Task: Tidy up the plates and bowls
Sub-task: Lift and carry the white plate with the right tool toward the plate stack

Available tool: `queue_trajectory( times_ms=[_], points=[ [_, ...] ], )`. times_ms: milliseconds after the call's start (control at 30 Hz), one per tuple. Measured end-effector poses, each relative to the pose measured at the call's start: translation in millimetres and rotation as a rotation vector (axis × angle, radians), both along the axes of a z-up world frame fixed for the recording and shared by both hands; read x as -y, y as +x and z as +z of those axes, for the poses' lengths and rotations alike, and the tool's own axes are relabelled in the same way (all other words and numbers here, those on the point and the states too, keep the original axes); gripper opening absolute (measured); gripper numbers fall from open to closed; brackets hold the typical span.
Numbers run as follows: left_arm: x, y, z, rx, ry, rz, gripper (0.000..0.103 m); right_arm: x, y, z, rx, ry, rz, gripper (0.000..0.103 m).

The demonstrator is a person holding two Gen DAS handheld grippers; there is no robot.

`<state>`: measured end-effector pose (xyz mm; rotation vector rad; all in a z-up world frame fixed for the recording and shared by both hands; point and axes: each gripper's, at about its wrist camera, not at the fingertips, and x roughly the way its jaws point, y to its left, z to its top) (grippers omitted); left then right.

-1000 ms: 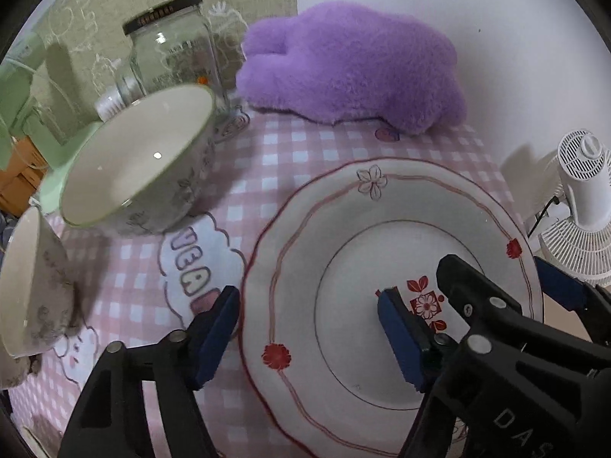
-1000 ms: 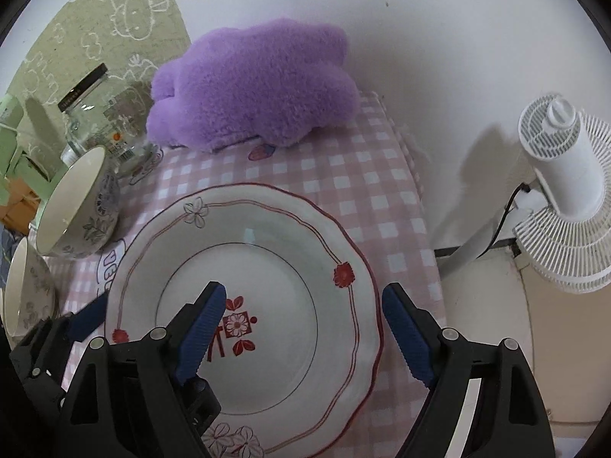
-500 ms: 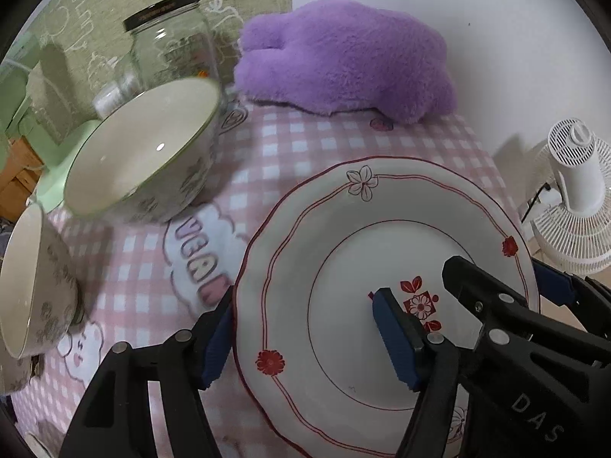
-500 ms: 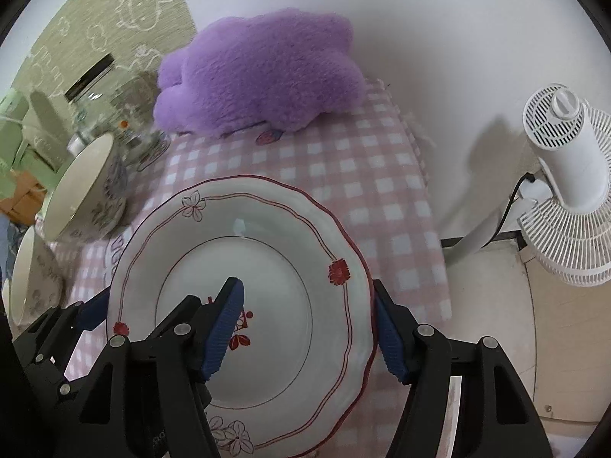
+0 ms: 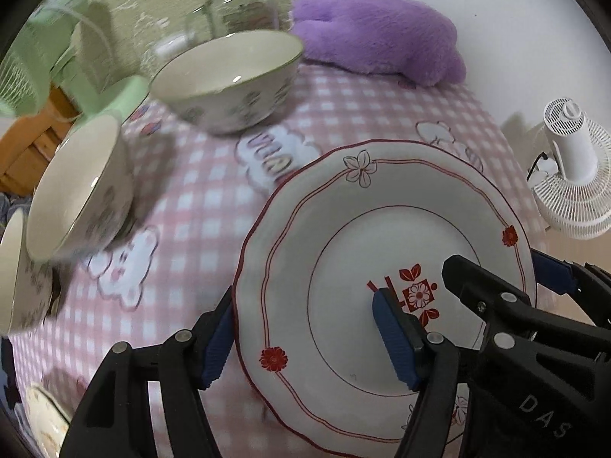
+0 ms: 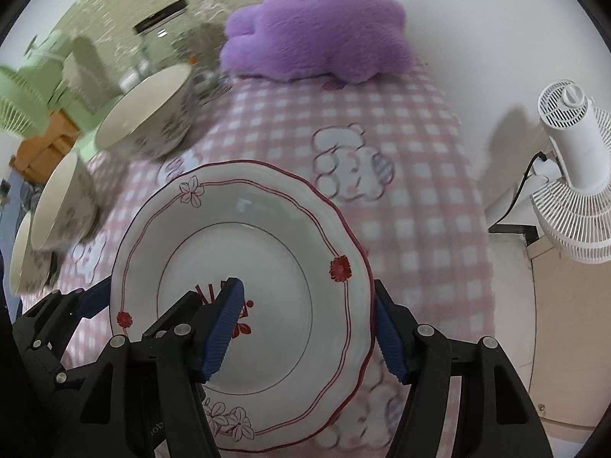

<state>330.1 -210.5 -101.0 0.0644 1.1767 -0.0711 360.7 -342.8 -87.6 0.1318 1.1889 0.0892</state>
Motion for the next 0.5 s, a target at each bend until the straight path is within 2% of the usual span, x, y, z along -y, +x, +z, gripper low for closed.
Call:
queue_trajectory(
  times_ms=[267,500],
  points=[
    [-24,-36,0,-0.031,0.006,0.007,0.070,-26,-31,1,-0.035,0.007,0.078,0.068],
    [-33,-46,0,-0.042,-0.009,0.003,0.067,-34,-41,1,-0.054,0.026,0.143,0.068]
  ],
)
